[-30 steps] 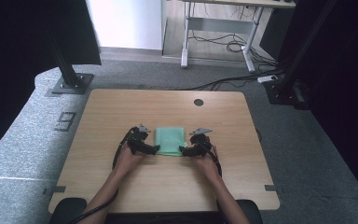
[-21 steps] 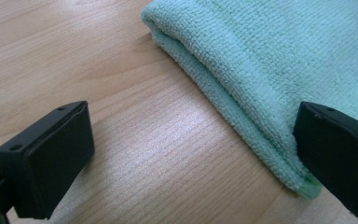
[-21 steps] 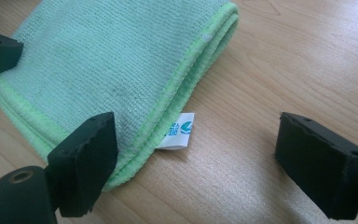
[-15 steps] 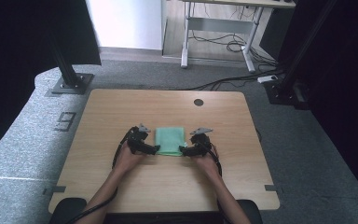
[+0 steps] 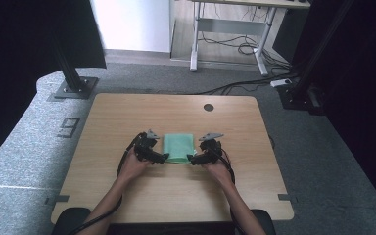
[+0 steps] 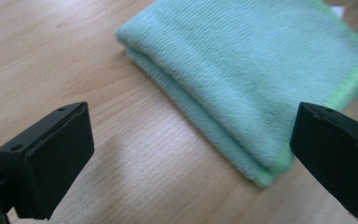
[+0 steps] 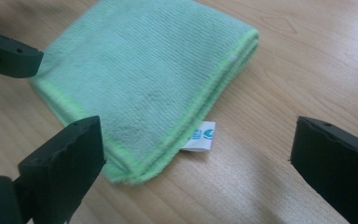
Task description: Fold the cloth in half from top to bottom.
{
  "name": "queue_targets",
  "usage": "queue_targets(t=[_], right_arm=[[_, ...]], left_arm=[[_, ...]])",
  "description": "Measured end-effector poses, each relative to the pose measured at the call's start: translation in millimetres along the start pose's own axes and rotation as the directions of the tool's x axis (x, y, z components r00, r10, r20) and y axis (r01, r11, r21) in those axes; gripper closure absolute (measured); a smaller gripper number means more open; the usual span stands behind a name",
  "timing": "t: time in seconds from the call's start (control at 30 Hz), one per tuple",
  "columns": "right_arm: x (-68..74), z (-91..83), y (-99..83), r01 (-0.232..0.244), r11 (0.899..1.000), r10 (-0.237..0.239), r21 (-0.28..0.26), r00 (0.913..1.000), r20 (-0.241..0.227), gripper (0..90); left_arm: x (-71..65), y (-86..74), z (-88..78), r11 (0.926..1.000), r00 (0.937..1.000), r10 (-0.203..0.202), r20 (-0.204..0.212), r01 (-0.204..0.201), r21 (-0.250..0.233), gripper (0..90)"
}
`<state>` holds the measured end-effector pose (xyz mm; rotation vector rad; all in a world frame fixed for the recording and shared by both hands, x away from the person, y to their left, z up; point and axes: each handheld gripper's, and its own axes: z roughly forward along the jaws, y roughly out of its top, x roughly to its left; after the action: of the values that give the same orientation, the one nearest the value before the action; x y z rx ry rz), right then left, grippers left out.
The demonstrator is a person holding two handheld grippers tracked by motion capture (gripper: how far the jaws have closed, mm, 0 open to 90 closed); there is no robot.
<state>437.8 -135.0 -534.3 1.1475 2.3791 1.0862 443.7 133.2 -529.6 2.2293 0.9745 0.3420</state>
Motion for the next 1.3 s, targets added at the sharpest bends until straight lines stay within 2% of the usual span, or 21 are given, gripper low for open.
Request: queue_targets(t=[0.3, 0.5, 0.63, 1.07, 1.3], right_arm=[[6.5, -17.7, 1.5, 0.048, 0.999, -0.049, -0.01, 0.9986, -0.019, 0.8], [7.4, -29.1, 0.7, 0.063, 0.998, -0.063, -0.014, 0.9976, -0.03, 0.7], [8.8, -37.0, -0.6, 0.075, 0.997, -0.075, -0.015, 0.9966, -0.034, 0.7], [12.8, -66.2, -3.3, 0.101, 0.994, -0.102, -0.037, 0.9944, -0.026, 0.7], [12.5, -79.5, -9.0, 0.112, 0.993, -0.113, -0.036, 0.9934, -0.017, 0.8]], left_arm=[[-7.4, -0.4, -21.6, 0.9992, 0.9994, 0.033, 0.004, -0.033, -0.021, 0.0], [-7.7, -2.6, -38.9, 0.9982, 0.9996, 0.027, 0.011, -0.027, -0.053, 0.0], [-10.8, -5.6, -47.4, 0.9973, 0.9993, 0.037, 0.002, -0.037, -0.063, 0.0], [-16.8, -18.1, -73.3, 0.9942, 0.998, 0.061, -0.012, -0.062, -0.088, 0.0], [-17.7, -27.7, -83.5, 0.9934, 0.997, 0.074, -0.024, -0.076, -0.086, 0.0]])
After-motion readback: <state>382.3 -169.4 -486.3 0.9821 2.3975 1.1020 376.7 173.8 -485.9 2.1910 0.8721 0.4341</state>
